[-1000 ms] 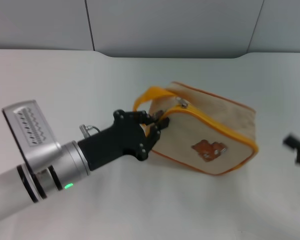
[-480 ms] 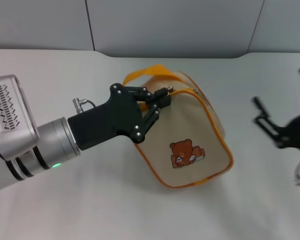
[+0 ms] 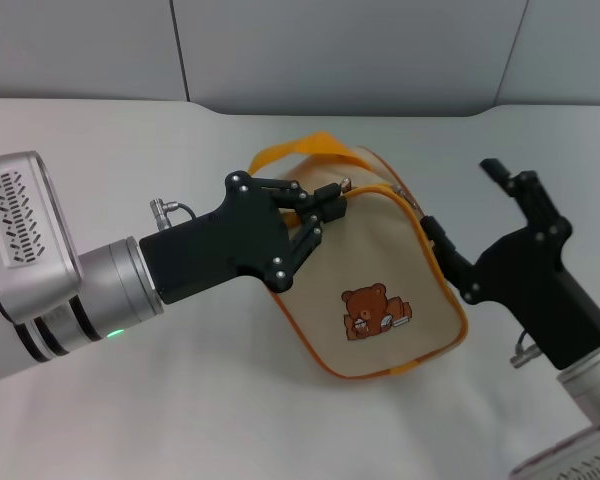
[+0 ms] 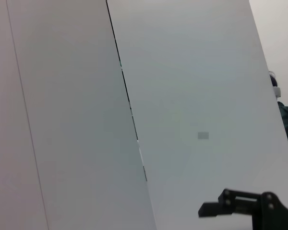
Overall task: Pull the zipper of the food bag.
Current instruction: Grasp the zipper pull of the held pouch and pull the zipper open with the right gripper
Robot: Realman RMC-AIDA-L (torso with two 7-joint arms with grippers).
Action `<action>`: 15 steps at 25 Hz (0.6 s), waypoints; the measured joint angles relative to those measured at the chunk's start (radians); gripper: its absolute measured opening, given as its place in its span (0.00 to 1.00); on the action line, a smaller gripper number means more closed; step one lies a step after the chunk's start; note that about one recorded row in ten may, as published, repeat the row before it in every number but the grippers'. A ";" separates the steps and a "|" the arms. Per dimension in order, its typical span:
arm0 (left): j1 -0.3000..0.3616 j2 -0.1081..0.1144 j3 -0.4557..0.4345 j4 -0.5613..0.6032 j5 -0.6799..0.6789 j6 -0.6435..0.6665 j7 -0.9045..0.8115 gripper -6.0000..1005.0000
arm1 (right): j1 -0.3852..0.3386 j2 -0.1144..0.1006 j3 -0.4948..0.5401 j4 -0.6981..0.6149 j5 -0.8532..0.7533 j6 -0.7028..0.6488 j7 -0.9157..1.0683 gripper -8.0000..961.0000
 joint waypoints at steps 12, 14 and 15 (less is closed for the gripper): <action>-0.008 0.000 0.003 -0.006 0.000 -0.004 0.000 0.06 | 0.038 0.000 0.009 0.072 -0.016 0.025 -0.015 0.87; -0.008 0.000 0.003 -0.007 0.000 -0.005 0.000 0.06 | 0.037 0.000 0.009 0.088 -0.016 0.006 -0.030 0.87; -0.008 0.000 0.003 -0.007 0.000 -0.006 0.000 0.06 | 0.037 0.000 0.011 0.095 -0.014 0.001 -0.041 0.87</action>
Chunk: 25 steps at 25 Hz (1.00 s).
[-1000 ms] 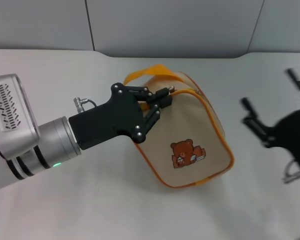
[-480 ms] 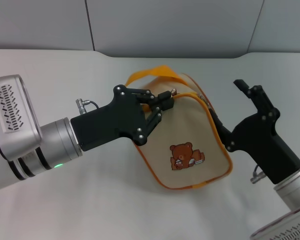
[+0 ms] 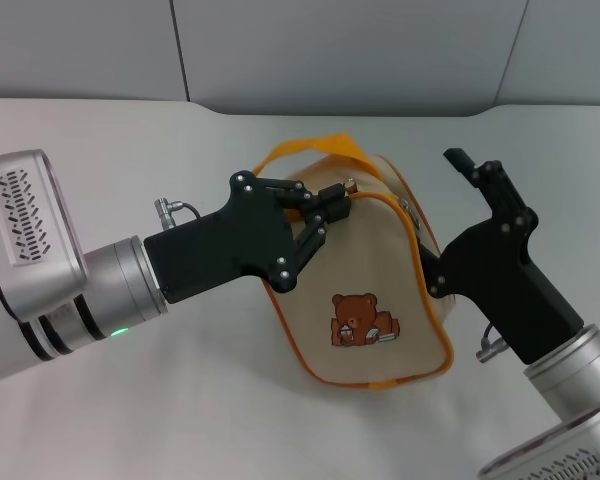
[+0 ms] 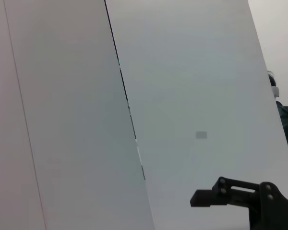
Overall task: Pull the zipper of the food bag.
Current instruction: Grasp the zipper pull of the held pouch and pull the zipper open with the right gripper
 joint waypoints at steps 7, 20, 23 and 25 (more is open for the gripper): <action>0.000 0.000 0.000 -0.002 0.000 -0.006 0.000 0.05 | -0.021 0.000 0.041 0.053 0.006 -0.016 -0.027 0.87; -0.003 0.000 0.000 -0.002 -0.005 -0.015 0.002 0.05 | -0.050 0.000 0.053 0.095 0.007 -0.021 -0.025 0.87; -0.003 0.000 0.000 -0.002 -0.005 -0.015 0.001 0.05 | -0.047 0.000 0.055 0.110 0.007 -0.013 -0.028 0.83; -0.004 0.000 0.000 -0.002 -0.006 -0.015 0.001 0.05 | -0.046 0.000 0.055 0.115 0.007 -0.007 -0.030 0.80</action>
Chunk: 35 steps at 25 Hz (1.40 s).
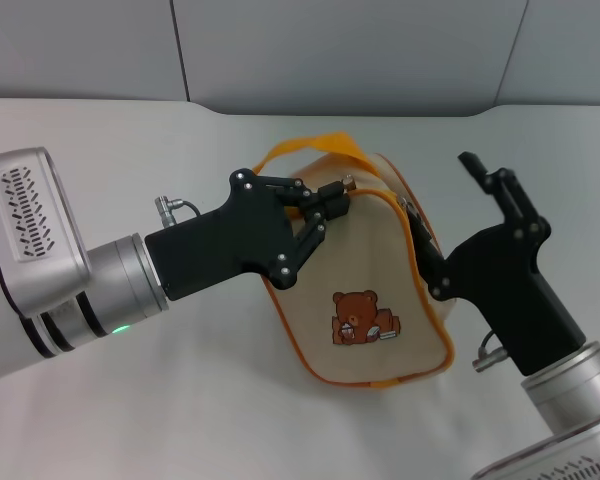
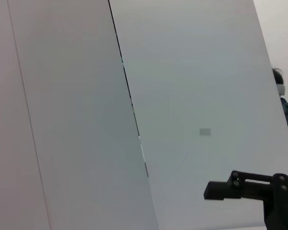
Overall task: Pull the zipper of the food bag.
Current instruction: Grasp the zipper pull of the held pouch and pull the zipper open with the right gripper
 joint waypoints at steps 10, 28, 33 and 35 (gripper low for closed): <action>-0.009 0.000 0.000 -0.002 0.000 0.000 -0.008 0.05 | -0.003 0.000 -0.002 0.012 -0.004 0.040 -0.004 0.51; -0.011 0.000 -0.006 -0.003 0.001 0.000 -0.009 0.05 | -0.012 0.000 -0.011 0.013 -0.007 0.041 -0.041 0.01; -0.003 0.000 -0.051 0.000 -0.010 0.000 -0.027 0.05 | -0.192 -0.003 -0.030 0.001 -0.009 0.022 -0.104 0.02; -0.003 0.000 -0.051 0.002 -0.012 0.000 -0.031 0.05 | -0.223 -0.004 -0.042 -0.008 -0.009 0.021 -0.099 0.02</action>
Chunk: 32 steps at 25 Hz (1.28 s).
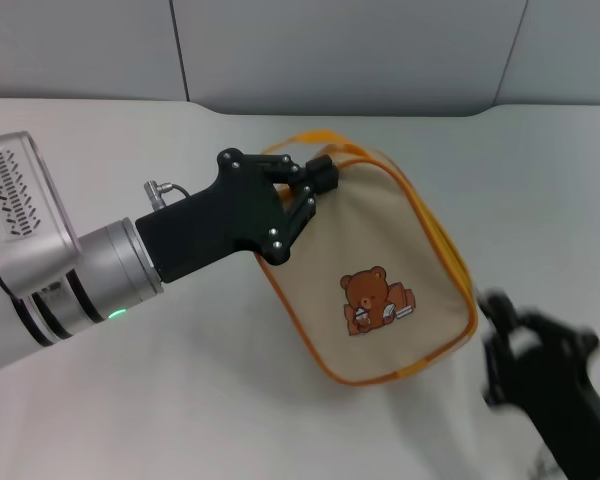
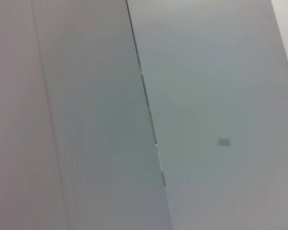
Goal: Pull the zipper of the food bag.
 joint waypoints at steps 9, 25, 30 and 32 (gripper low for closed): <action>0.006 0.000 0.001 -0.003 -0.019 -0.004 0.004 0.05 | -0.076 -0.005 -0.018 -0.062 0.007 -0.110 0.148 0.05; 0.125 0.009 0.031 0.033 -0.010 0.059 -0.120 0.02 | 0.129 -0.126 -0.158 -0.347 -0.149 -0.152 1.509 0.53; 0.177 0.011 0.236 0.153 -0.009 0.100 -0.257 0.04 | 0.184 -0.040 -0.302 -0.864 -0.328 -0.328 2.042 0.72; 0.197 0.013 0.306 0.197 -0.008 0.121 -0.285 0.08 | 0.200 -0.028 -0.341 -0.955 -0.348 -0.375 2.111 0.78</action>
